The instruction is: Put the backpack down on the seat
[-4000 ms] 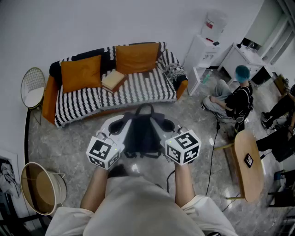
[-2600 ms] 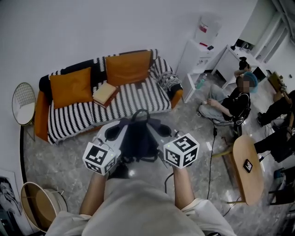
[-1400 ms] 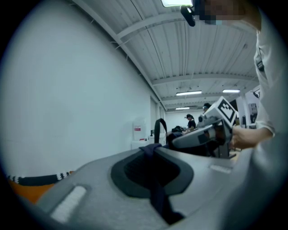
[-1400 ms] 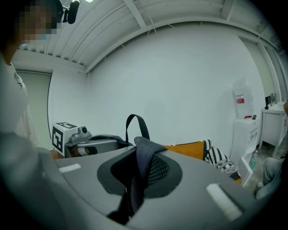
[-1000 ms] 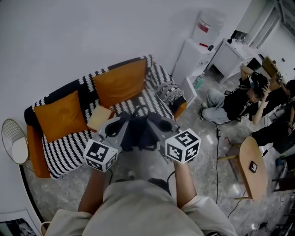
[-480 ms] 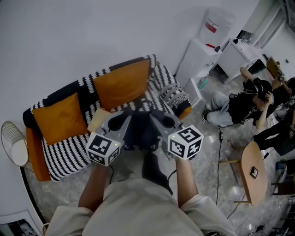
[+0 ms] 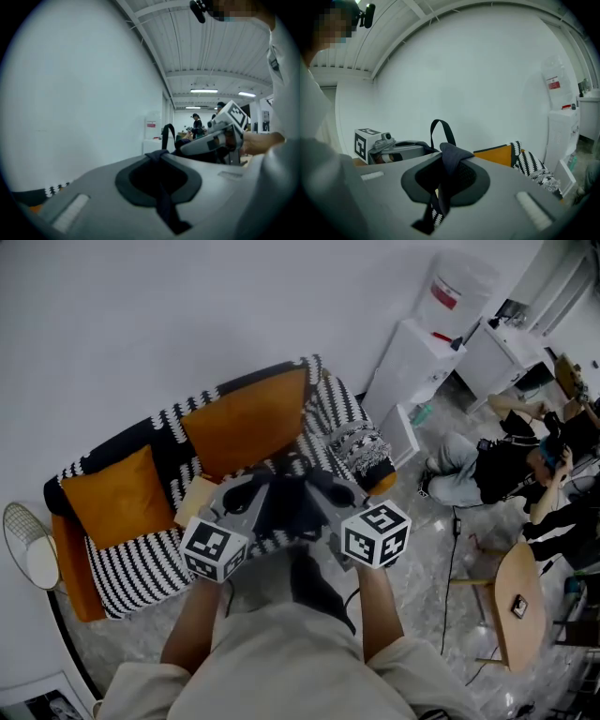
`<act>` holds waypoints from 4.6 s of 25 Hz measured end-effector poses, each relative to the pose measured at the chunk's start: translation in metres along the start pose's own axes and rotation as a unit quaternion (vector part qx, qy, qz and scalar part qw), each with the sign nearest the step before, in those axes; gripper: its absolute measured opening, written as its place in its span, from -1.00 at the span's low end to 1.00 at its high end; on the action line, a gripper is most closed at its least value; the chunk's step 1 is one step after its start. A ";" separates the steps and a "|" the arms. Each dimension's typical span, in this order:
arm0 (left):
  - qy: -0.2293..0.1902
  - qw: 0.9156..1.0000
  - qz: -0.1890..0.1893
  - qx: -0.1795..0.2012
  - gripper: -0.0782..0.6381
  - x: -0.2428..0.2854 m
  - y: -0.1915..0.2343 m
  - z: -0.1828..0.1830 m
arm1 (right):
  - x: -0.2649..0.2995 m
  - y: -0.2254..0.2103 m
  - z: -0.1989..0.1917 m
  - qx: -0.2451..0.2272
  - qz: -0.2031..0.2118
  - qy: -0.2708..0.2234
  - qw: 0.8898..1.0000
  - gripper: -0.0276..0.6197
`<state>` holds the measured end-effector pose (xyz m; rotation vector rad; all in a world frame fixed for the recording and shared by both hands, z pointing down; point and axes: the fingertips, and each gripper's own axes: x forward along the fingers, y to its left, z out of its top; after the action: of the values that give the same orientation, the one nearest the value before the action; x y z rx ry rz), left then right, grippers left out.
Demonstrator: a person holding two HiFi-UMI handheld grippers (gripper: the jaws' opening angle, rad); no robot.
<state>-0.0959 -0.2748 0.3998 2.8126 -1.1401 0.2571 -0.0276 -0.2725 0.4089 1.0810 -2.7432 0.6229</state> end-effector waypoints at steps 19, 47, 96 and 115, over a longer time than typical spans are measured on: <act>0.065 0.997 0.000 -0.036 -0.77 0.209 0.114 -0.043 | 0.109 -0.207 0.015 0.041 0.004 0.054 0.998 -0.84; 0.178 0.980 -0.002 -0.084 -0.77 0.451 0.218 -0.181 | 0.237 -0.471 -0.066 0.111 -0.033 0.138 0.984 -0.83; 0.152 0.968 0.127 -0.155 -0.31 0.247 0.178 -0.242 | 0.114 -0.350 -0.120 0.164 -0.121 0.076 0.976 -0.44; -0.031 0.991 0.131 0.001 -0.34 -0.028 0.079 -0.015 | -0.047 -0.068 0.014 0.018 -0.120 -0.053 0.991 -0.69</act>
<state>-0.1724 -0.3104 0.4109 2.6854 -1.5235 0.1911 0.0534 -0.2936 0.4056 1.4630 -2.6366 0.5988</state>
